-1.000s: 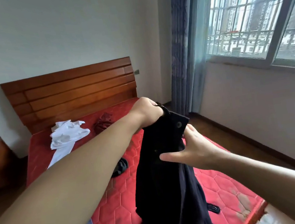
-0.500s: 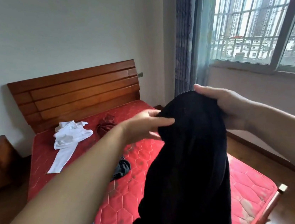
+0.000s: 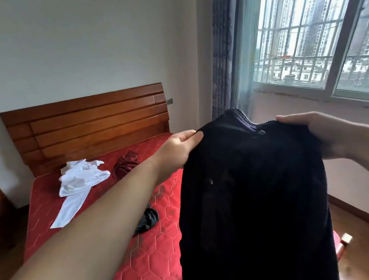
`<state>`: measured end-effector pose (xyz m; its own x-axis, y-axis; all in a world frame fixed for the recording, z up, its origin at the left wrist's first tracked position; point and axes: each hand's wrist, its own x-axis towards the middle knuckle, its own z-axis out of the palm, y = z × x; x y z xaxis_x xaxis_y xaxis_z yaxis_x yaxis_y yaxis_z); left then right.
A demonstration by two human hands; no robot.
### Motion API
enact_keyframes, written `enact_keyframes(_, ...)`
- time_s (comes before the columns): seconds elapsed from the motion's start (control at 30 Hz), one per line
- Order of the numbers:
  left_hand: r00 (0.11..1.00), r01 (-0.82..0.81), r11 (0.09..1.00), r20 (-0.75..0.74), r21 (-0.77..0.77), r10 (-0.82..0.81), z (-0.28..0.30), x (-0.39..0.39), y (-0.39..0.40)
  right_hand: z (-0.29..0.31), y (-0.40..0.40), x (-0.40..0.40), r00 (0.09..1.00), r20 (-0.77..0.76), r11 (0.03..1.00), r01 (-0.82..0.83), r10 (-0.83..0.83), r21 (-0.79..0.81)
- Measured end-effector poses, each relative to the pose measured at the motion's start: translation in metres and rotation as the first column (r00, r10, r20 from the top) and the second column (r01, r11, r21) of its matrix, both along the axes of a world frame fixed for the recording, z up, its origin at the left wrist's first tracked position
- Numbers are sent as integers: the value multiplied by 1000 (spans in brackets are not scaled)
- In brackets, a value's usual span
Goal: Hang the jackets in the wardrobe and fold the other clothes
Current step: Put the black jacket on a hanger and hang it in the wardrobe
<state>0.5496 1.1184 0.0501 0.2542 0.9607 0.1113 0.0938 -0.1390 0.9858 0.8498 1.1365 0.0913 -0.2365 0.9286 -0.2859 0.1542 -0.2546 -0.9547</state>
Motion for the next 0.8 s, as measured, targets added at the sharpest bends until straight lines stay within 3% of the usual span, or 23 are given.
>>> enact_keyframes(0.1, 997, -33, 998, 67, 52, 29, 19, 13, -3, 1, -1, 4, 988, 150, 998, -45, 39, 42)
enact_keyframes(0.2, 999, -17, 997, 35, 79, 14, 34, 31, -4, -4, -8, -6, 898, 437, 963, -73, -50, 260)
enact_keyframes(0.23, 999, -15, 997, 34, 78, 12, 37, 37, -4, -6, -11, -13, 881, 463, 935, -80, -96, 345)
enact_keyframes(0.3, 999, 0, 998, 45, 60, -3, 40, 50, -4, -9, -20, -33, 896, 420, 828, -124, -143, 547)
enact_keyframes(0.37, 998, 52, 998, 42, 42, -54, 41, 58, -3, -13, -24, -50, 924, 381, 756, -223, -38, 616)
enact_keyframes(0.47, 989, 144, 989, 21, 46, -145, 37, 56, 0, -16, -27, -67, 971, 86, 929, -238, 222, 284)
enact_keyframes(0.57, 990, 116, 991, 69, 72, -121, 30, 41, 3, -30, -22, -72, 971, -16, 971, -237, 237, 34)
enact_keyframes(0.7, 988, 100, 994, 109, 51, -106, 20, 13, 4, -27, -20, -82, 989, -137, 983, -30, 55, 180)
enact_keyframes(0.8, 985, -110, 984, -120, 141, 127, 1, 6, -1, 3, -16, -94, 991, -132, 965, 43, -8, 258)
